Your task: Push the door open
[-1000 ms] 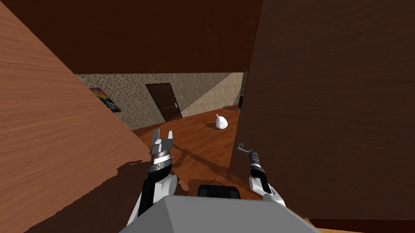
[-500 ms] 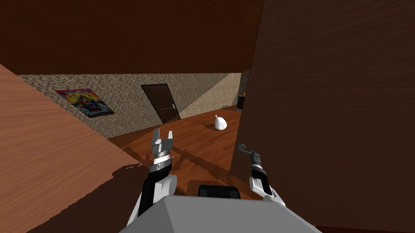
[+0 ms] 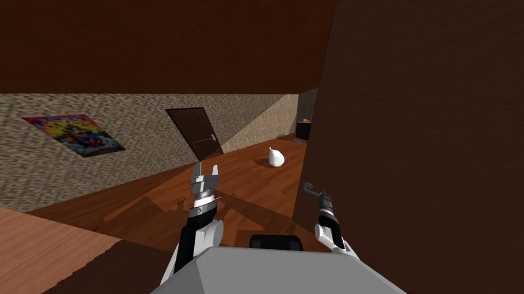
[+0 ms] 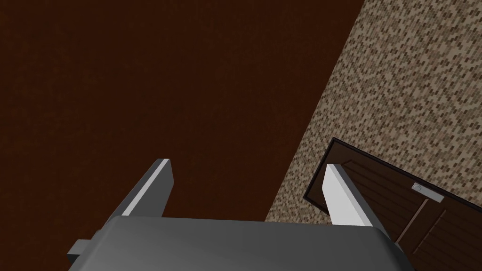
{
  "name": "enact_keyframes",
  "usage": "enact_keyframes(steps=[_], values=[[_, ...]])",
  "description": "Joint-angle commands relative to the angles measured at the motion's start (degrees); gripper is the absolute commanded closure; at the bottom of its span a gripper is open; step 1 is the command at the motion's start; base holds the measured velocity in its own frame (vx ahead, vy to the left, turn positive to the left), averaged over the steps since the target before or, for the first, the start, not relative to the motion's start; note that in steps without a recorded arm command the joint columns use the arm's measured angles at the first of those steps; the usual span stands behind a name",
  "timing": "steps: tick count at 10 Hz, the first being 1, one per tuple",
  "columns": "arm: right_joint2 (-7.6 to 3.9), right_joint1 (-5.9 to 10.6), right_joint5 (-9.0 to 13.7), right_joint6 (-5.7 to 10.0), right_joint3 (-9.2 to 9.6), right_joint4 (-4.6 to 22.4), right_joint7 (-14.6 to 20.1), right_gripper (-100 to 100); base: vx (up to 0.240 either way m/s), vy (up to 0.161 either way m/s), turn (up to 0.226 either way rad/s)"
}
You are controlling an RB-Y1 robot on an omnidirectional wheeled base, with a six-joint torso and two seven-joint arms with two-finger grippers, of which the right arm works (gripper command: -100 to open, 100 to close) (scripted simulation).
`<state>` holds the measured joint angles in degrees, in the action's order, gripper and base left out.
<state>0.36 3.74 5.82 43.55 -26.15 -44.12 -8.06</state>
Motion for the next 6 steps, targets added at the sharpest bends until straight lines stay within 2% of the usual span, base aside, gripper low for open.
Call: enact_keyframes(steps=[1, 3, 4, 5, 6], values=[[1.07, 0.47, 0.3, 0.32, -0.48, -0.1, -0.4, 100, 0.161, 0.074, -0.096], [2.17, 0.48, 0.6, 0.34, -1.10, -0.2, -0.7, 100, 0.128, 0.082, -0.050], [1.33, -0.46, 0.7, -0.11, -1.59, -1.0, -0.6, 100, 0.032, 0.028, -0.063], [-0.18, -0.70, 1.2, -0.11, -2.56, -1.1, -0.8, 100, 0.096, -0.054, -0.034], [-0.18, -0.70, 1.2, -0.11, -2.56, -1.1, -0.8, 100, 0.116, -0.044, 0.007]])
